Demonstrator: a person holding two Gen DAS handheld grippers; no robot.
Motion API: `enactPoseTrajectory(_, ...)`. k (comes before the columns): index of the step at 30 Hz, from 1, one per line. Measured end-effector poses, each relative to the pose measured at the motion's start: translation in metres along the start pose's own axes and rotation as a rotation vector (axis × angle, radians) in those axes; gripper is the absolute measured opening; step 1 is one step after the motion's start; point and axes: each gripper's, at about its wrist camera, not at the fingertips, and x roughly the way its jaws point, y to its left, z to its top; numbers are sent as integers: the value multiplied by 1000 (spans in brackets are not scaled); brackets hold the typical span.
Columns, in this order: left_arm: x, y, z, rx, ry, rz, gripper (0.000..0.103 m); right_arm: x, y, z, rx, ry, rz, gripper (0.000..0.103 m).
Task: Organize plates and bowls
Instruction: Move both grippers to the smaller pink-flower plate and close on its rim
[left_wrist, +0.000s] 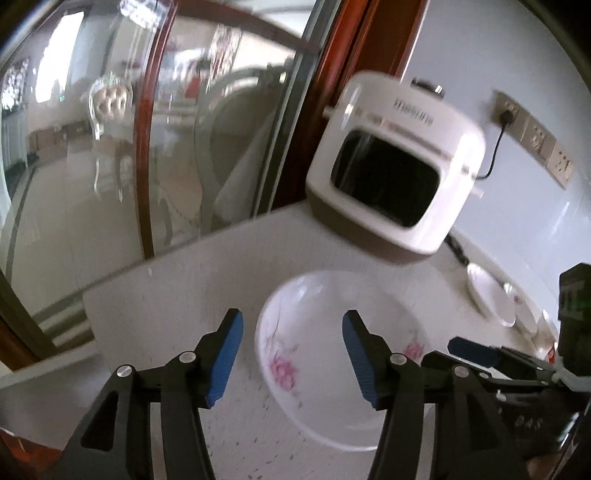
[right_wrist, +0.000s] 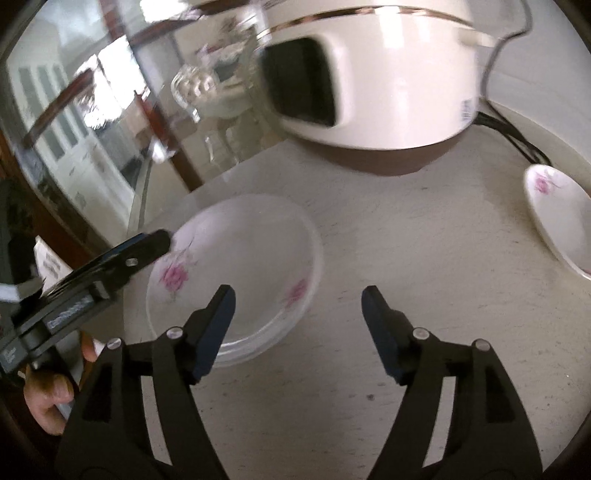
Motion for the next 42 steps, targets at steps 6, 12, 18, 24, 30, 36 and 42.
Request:
enactPoseTrajectory(6,-13,-32,18,35,-74,-75,64,-23,-56,5,197,-102,-42,74)
enactPoseTrajectory(12,-13,-85,33,91,-93,-184,66,-52,-118,1,428,-234,-120,74)
enactPoseTrajectory(18,7,-141,43,142,-30,-293,68,-78,-166,-5,613,-332,-169,74)
enactPoseTrajectory(24,47,-191,46,152,88,-368,68,-85,-200,-20,736,-366,-198,74)
enactPoseTrajectory(30,103,-218,37,118,238,-398,68,-78,-224,-31,785,-374,-213,74)
enactPoseTrajectory(36,142,-234,22,132,304,-400,67,-71,-238,-37,799,-365,-222,65)
enactPoseTrajectory(42,160,-241,10,157,313,-389,63,-65,-242,-40,805,-350,-226,64)
